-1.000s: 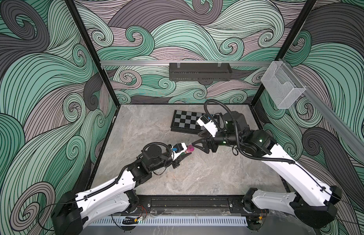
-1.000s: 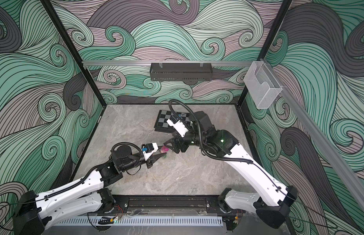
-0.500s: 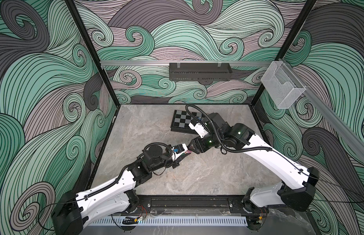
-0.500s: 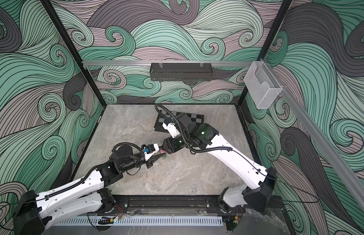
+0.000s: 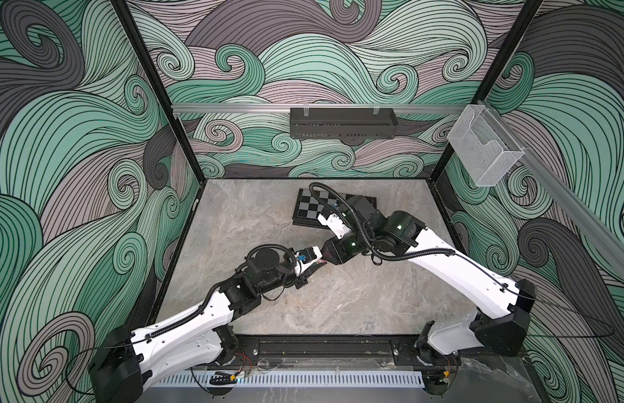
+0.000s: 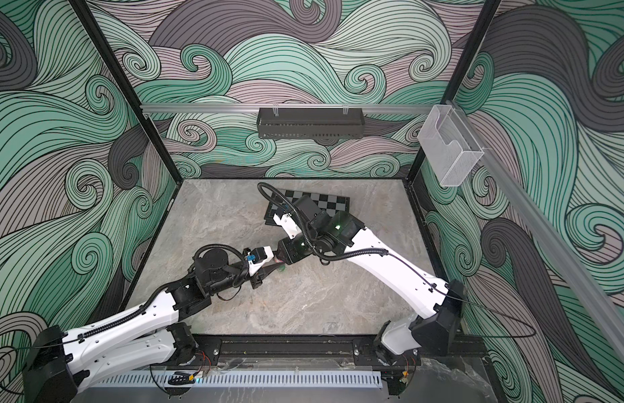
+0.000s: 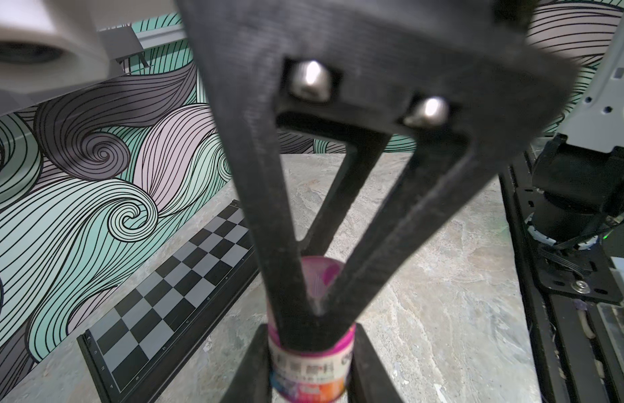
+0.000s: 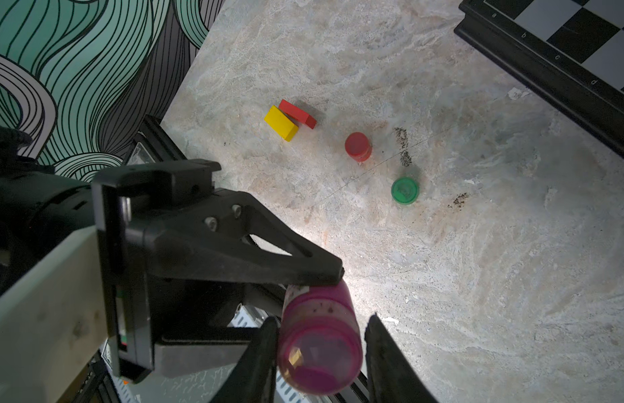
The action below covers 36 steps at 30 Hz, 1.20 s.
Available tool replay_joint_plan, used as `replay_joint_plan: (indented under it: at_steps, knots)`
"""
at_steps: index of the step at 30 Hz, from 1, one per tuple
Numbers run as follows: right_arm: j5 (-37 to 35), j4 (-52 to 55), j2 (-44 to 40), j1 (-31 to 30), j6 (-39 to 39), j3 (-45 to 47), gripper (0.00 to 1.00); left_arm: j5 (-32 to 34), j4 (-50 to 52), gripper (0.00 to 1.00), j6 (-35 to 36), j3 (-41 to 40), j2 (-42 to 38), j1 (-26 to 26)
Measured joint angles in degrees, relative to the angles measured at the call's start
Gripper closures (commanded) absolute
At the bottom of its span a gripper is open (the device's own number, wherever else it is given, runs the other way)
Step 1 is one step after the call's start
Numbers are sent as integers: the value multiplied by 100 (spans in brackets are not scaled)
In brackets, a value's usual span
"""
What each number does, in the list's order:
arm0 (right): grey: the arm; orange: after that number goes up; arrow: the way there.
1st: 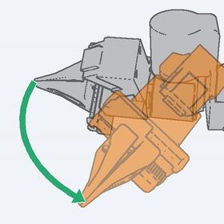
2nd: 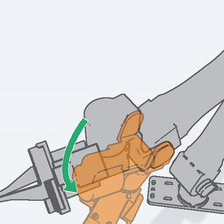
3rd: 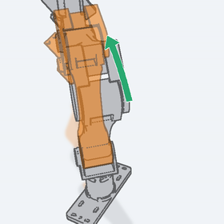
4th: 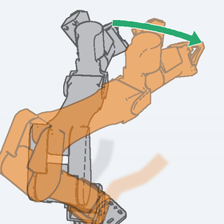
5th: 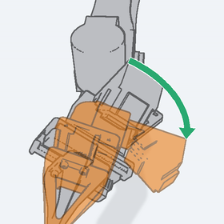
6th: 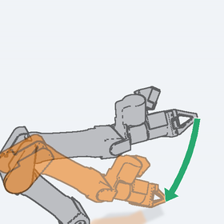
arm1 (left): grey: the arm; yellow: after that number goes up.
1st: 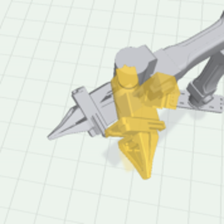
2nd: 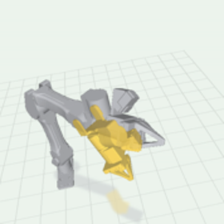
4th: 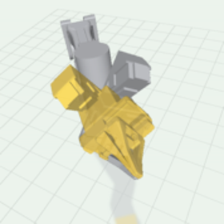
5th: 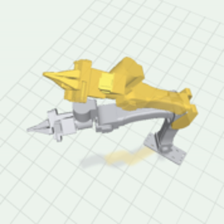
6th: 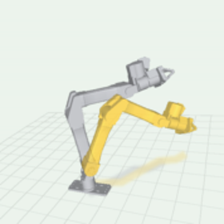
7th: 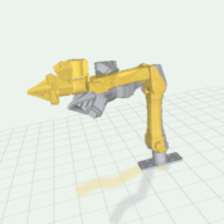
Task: Close the paint jar lid
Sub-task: Screw the lid onto the paint jar.
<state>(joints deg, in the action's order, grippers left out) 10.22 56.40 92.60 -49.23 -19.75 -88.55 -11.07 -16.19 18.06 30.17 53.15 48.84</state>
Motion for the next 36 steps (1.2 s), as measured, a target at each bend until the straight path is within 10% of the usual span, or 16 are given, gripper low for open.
replay_joint_plan:
  at_steps: [23, 36]
  knots:
    - [1134, 90, -262, 310, 1801, -20, 74, -553, -138, 98, -348, 0, -254, -2]
    - [1714, -131, -531, 426, 2826, 417, 63, -929, -140, 98, -457, -35, -278, 0]
